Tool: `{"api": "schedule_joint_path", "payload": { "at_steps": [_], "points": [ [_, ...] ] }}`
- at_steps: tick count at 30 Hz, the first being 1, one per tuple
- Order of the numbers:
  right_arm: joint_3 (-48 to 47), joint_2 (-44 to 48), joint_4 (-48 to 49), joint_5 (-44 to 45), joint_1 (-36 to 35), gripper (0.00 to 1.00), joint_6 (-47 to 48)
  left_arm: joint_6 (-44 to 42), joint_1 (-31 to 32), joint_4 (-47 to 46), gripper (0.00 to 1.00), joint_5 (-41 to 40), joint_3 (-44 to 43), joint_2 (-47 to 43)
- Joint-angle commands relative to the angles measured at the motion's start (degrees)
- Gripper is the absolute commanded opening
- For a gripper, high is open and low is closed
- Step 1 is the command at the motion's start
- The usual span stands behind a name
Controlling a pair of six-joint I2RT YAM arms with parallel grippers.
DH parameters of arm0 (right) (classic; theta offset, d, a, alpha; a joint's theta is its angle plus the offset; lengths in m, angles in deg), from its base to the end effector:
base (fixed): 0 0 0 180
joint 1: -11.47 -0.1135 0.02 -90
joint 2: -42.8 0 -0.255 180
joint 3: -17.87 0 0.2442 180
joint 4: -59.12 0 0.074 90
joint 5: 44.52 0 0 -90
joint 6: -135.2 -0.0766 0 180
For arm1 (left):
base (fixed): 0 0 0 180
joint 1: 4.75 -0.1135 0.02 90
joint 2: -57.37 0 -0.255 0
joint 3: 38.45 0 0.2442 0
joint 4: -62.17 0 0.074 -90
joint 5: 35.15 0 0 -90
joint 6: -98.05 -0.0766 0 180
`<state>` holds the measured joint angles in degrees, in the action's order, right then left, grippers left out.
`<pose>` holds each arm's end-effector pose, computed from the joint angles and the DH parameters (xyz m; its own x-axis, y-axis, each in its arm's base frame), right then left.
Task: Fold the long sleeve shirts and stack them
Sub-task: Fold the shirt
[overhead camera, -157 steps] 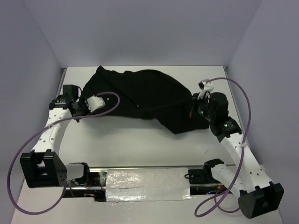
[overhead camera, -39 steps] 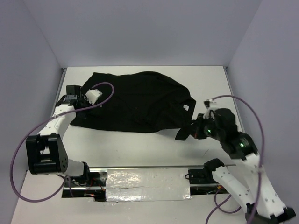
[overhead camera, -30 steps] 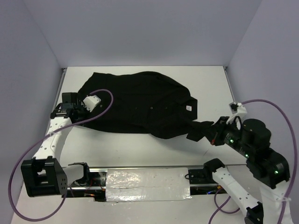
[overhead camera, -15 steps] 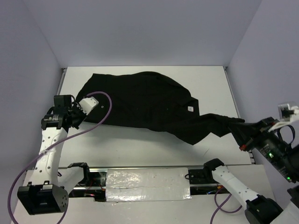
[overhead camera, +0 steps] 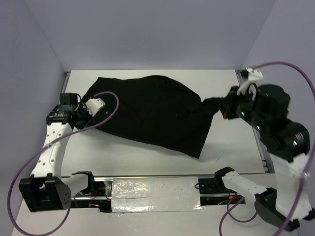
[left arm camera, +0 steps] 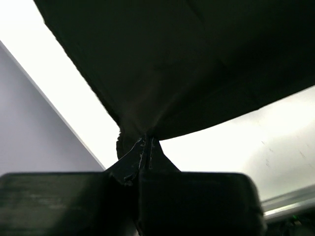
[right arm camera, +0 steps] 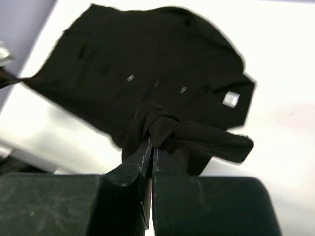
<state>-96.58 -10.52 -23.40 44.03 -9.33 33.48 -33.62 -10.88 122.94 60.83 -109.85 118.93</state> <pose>0.1169 0.0465 0.4769 -0.4104 0.0613 -0.9098 -0.2999 0.9332 0.1982 0.2333 0.0170 0.2629 -0.6038 0.6002 -0.5246 0.4827 0.7990 0.3586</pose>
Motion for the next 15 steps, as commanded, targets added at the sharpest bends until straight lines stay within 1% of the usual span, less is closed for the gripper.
{"api": "schedule_joint_path", "payload": {
  "at_steps": [1, 2, 3, 4, 5, 6, 7, 8, 9, 12, 13, 14, 15],
  "points": [
    [-2.59, -7.48, 12.90, 5.93, 0.23, 0.00, 4.69, 1.59, -0.29, -5.49, 0.00, -1.49, -4.09, 4.87],
    [-4.43, -9.59, 13.53, 6.46, 0.40, 0.00, 6.09, 1.68, -0.29, -6.72, 0.00, -1.93, -4.88, 6.02],
    [-8.46, -14.13, 13.97, 6.72, 1.36, 0.00, 6.54, 2.03, -0.20, -7.43, 0.00, -3.07, -5.23, 7.42],
    [-10.58, -16.62, 14.41, 6.38, 2.07, 0.00, 6.98, 2.73, -0.20, -7.87, 0.00, -3.69, -5.58, 10.04],
    [-13.74, -19.16, 13.46, 5.85, 2.77, 0.00, 6.81, 3.08, -0.20, -8.57, 0.00, -4.13, -6.54, 11.29],
    [-20.12, -24.76, 12.23, 3.93, 4.17, 0.00, 6.37, 3.78, -0.20, -9.01, 0.00, -5.09, -6.90, 13.82],
    [-21.66, -26.82, 12.83, 4.00, 4.36, 0.00, 6.63, 4.05, -0.20, -9.54, 0.00, -5.45, -7.17, 15.16],
    [-22.29, -28.14, 14.57, 4.44, 4.27, 0.00, 6.89, 4.49, -0.28, -10.93, 0.00, -5.71, -7.87, 16.21],
    [-21.42, -29.55, 18.94, 4.01, 4.36, 0.00, 8.02, 5.36, -0.37, -11.64, 0.00, -5.71, -8.22, 18.40],
    [-20.88, -32.28, 24.24, 4.09, 4.89, 0.00, 8.30, 7.38, -0.37, -13.49, 0.00, -5.71, -10.59, 22.44],
    [-21.41, -33.33, 24.69, 4.53, 5.41, 0.00, 8.39, 7.83, -0.37, -13.76, 0.00, -5.02, -12.08, 23.51],
    [-23.68, -36.56, 25.48, 5.05, 5.85, 0.00, 9.60, 8.96, -0.29, -14.46, 0.00, -4.23, -14.27, 26.13],
    [-23.70, -36.59, 25.49, 5.06, 6.03, 0.00, 9.62, 8.97, -0.29, -14.46, 0.00, -4.22, -14.29, 26.15]
  ]
}}
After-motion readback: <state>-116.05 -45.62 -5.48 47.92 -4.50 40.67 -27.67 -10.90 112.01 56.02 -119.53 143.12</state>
